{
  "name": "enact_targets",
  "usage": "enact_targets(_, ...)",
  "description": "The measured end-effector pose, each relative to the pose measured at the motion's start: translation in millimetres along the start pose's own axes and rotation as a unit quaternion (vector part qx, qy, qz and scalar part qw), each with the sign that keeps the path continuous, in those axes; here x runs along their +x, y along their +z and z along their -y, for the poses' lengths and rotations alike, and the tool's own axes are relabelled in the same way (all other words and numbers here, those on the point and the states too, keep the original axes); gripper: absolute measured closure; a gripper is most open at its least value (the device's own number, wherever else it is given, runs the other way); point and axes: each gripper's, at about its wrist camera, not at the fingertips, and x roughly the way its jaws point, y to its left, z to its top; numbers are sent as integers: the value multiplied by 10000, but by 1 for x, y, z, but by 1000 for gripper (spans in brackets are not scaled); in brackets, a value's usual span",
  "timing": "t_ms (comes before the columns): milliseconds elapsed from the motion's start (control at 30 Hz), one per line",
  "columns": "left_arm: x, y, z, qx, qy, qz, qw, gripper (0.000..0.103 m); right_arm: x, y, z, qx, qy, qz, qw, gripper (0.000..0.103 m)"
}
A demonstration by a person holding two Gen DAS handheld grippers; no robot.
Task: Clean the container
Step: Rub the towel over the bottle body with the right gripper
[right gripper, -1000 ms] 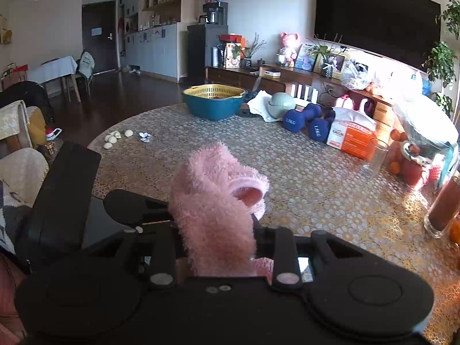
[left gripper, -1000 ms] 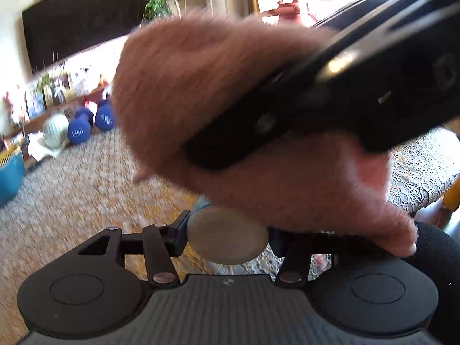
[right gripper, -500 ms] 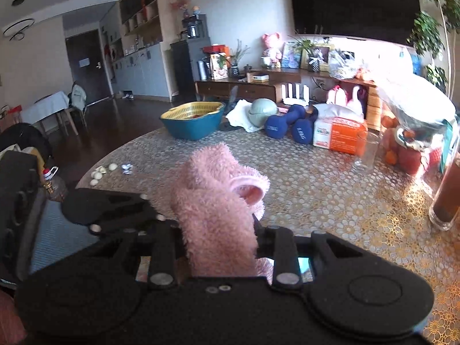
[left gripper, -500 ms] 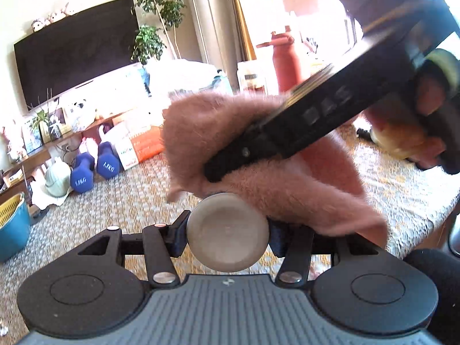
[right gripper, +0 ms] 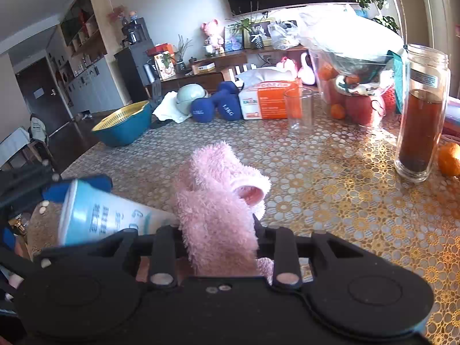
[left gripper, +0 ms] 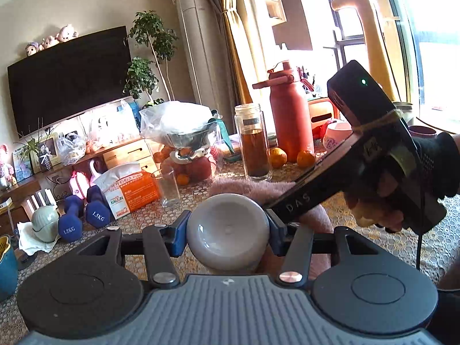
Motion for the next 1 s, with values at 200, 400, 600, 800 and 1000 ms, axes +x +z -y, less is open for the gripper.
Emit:
enact_targets(200,33,16,-17,-211,-62,135,9997,50,7,4,18,242,-7,-5,9997,73)
enact_targets(400,56,18,-31,-356,-51,179,9992,50,7,11,21,-9,-417,53,9991,74)
enact_targets(600,67,19,-32,-330,-95,316,9989,50,-48,47,17,-438,-571,831,9939,74)
enact_targets(800,71,20,-36,-471,-91,281,9985,50,-67,86,-30,-1242,-31,981,9874,74)
enact_targets(1000,67,18,-38,-451,-147,293,9984,50,-33,80,-50,-1688,123,412,9847,73)
